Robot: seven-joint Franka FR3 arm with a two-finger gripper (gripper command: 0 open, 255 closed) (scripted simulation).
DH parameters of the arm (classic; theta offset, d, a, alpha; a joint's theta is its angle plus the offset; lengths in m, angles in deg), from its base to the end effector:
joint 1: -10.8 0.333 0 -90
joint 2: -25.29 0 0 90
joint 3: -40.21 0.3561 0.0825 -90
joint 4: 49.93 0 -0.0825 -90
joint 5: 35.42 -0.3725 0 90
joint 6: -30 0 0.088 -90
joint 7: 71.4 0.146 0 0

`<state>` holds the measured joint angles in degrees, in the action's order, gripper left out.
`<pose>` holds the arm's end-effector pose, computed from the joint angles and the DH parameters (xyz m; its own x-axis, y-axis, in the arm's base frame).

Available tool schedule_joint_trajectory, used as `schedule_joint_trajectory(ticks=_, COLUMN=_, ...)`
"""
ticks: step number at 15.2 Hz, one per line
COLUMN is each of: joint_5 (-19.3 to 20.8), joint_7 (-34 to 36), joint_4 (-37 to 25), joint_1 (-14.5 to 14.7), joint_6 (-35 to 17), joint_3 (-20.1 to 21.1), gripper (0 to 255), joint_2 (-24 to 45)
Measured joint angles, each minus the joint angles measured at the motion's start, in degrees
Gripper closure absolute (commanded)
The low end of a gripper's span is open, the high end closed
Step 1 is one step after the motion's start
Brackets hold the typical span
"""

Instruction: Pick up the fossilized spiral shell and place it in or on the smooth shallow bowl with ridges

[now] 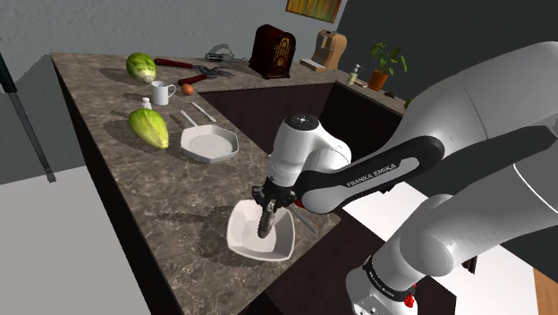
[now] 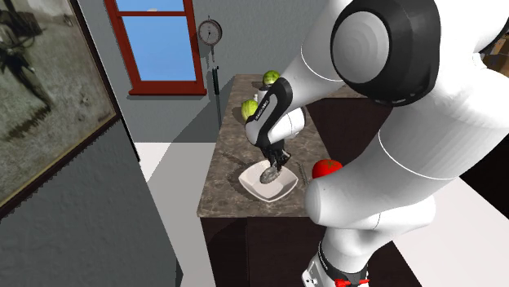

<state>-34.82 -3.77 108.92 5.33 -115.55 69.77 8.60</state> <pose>0.3386 0.1389 0.3008 0.7136 -0.6855 0.1448 -0.6961 -0.7170 0.0363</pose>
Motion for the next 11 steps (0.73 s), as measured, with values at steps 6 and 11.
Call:
schedule_joint_trajectory(ticks=6, joint_5=0.01, joint_7=0.02, joint_4=0.01, joint_1=-0.01, joint_6=-0.04, joint_3=0.01, gripper=0, joint_2=0.02)
schedule_joint_trajectory(ticks=11, joint_5=-0.53, joint_7=-0.56, joint_4=-0.51, joint_1=0.35, joint_6=1.25, joint_3=-0.36, gripper=0, joint_2=-0.90)
